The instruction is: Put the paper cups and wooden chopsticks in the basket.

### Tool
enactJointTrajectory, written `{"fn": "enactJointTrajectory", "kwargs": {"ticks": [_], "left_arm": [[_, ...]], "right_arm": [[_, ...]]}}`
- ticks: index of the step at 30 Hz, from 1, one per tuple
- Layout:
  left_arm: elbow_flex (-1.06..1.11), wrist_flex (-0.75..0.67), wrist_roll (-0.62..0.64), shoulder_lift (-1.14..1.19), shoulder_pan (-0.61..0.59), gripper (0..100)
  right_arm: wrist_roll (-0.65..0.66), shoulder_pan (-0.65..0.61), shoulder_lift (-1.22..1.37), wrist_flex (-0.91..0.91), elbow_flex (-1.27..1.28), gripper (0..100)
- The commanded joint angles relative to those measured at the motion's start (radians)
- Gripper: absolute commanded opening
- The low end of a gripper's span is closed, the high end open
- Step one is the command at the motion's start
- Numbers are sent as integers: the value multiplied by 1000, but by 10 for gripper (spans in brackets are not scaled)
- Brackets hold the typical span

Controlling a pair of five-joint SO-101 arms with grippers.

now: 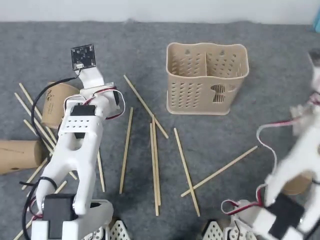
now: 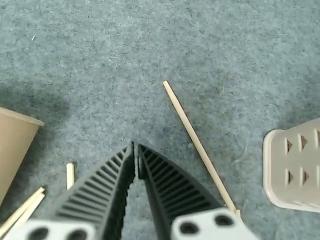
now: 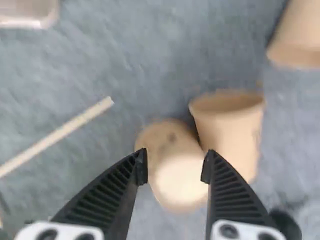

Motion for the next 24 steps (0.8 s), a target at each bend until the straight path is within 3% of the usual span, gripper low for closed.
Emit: {"fn": "enactJointTrajectory", "kwargs": {"ticks": [1,6,16,24], "left_arm": [[4,-32,-17,-5,6,12],[5,-32,-17,-5,6,12],[7,-32,-17,-5,0,12],[7,-32,-72,-5,6,12]], "right_arm": [[140,113,-139,36,146,191],[287,205,-249,1,374,191],[448,464,-372,-295,658,191],[427,489,-372,-427,740,191]]}}
